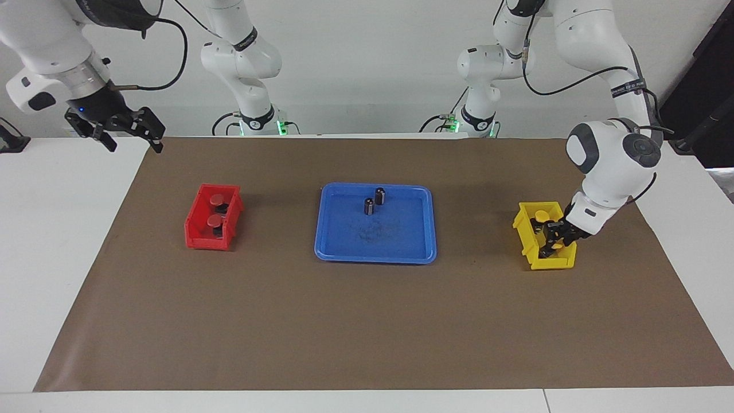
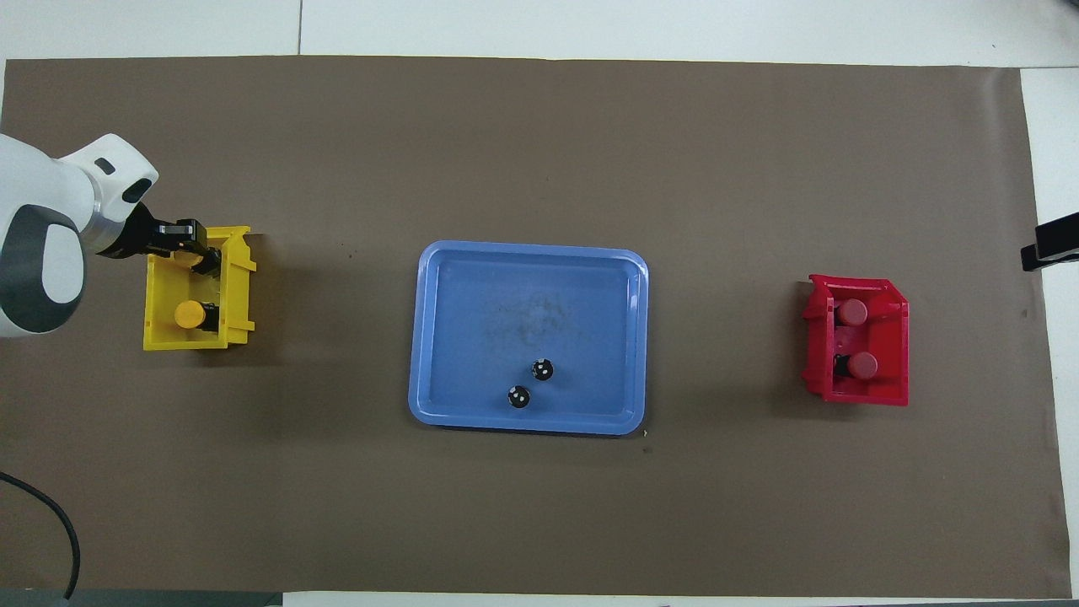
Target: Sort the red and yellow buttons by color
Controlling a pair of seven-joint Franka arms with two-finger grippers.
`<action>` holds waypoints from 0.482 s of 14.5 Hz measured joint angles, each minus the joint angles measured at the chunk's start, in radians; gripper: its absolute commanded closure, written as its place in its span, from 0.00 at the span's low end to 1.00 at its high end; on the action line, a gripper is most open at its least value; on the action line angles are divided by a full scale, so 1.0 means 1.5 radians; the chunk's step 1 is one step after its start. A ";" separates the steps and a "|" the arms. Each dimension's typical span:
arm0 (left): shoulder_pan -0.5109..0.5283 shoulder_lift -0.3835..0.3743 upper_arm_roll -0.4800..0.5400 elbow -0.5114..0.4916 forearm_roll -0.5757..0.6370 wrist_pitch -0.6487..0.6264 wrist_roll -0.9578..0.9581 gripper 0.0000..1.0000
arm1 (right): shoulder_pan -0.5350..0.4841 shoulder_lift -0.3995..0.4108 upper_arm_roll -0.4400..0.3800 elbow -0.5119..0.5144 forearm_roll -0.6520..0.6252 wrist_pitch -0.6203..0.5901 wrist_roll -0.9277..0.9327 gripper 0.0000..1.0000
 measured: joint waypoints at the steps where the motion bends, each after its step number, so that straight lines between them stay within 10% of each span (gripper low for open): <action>1: 0.000 0.000 0.000 0.001 0.000 0.000 0.000 0.31 | 0.018 0.000 -0.014 -0.005 -0.002 0.000 0.002 0.00; 3: 0.000 -0.001 0.000 0.014 0.000 -0.011 0.001 0.00 | 0.040 -0.003 -0.035 -0.011 -0.003 0.000 0.003 0.00; 7: -0.004 -0.011 -0.007 0.082 0.047 -0.124 0.040 0.00 | 0.041 -0.007 -0.046 -0.021 -0.003 0.000 0.003 0.00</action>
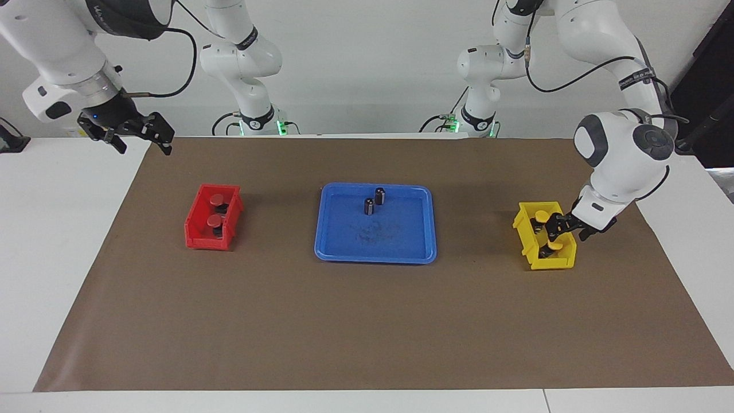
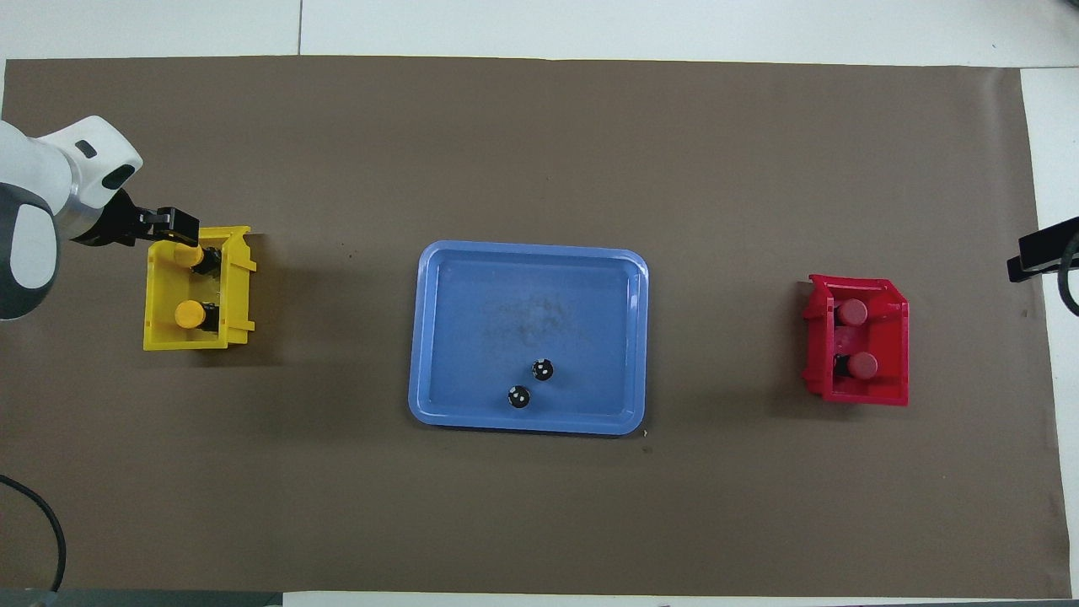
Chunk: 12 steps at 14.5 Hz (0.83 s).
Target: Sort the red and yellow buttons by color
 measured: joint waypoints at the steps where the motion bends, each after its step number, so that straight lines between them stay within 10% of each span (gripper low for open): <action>1: -0.005 -0.003 -0.001 0.020 0.003 -0.035 0.011 0.00 | 0.000 0.000 0.000 -0.003 0.000 0.000 0.000 0.00; 12: -0.034 -0.136 -0.007 0.102 -0.015 -0.243 0.022 0.00 | 0.026 -0.001 -0.001 -0.008 -0.001 0.033 0.008 0.00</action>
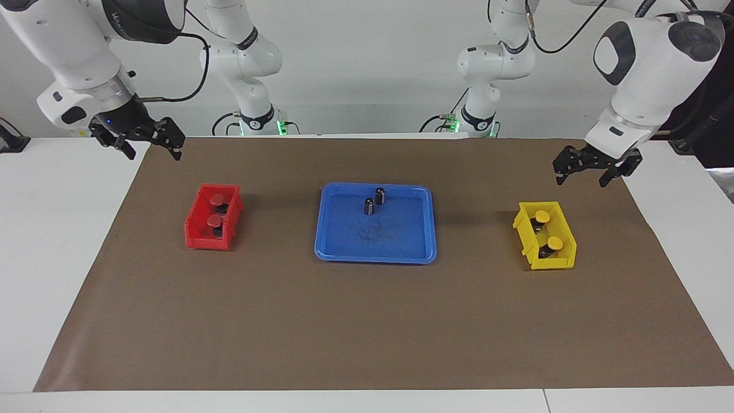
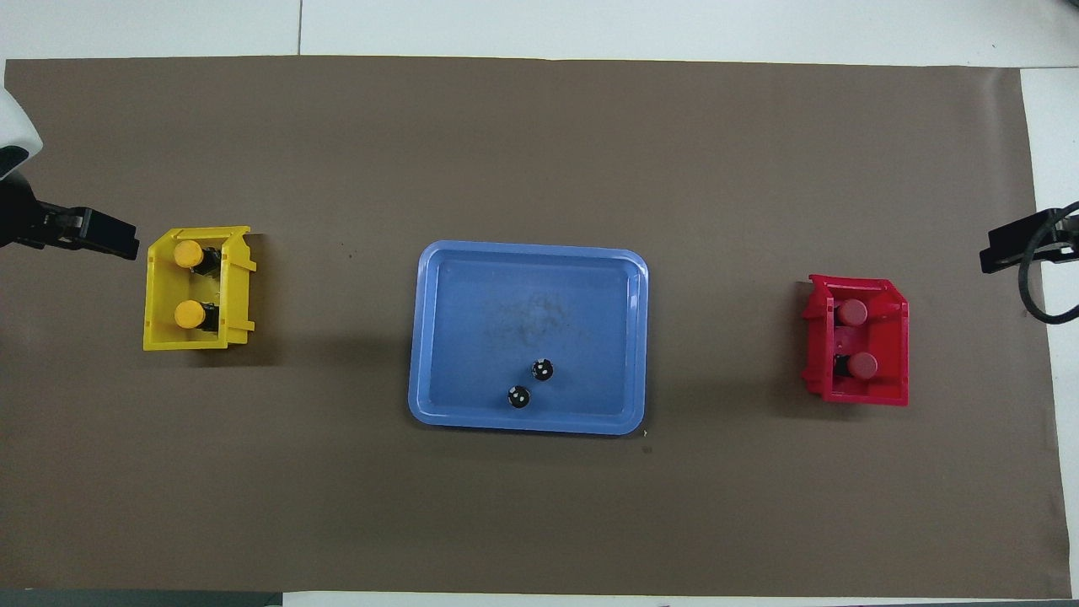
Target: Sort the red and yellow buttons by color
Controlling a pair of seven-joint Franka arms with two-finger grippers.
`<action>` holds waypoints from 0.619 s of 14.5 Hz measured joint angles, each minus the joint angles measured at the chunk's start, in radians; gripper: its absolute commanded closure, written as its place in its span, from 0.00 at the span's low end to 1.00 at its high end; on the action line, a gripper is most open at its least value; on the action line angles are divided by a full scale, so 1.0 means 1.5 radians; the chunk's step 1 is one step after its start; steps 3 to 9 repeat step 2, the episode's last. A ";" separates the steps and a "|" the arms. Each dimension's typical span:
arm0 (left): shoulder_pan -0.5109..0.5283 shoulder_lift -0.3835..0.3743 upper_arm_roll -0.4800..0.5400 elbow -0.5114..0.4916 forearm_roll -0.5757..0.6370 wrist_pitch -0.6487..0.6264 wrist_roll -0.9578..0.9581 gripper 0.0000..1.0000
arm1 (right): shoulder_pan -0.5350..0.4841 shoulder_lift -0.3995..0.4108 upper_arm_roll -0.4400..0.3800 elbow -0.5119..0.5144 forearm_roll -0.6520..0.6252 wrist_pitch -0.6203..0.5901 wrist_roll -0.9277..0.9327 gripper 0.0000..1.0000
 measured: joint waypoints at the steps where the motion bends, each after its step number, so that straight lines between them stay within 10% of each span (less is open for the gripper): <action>1: -0.004 -0.009 0.000 0.000 0.000 -0.014 0.000 0.00 | 0.000 0.000 0.000 0.000 0.000 0.000 0.000 0.00; 9: -0.007 -0.016 0.000 0.000 0.000 -0.025 0.000 0.00 | 0.000 -0.001 0.000 0.000 0.000 0.002 0.000 0.00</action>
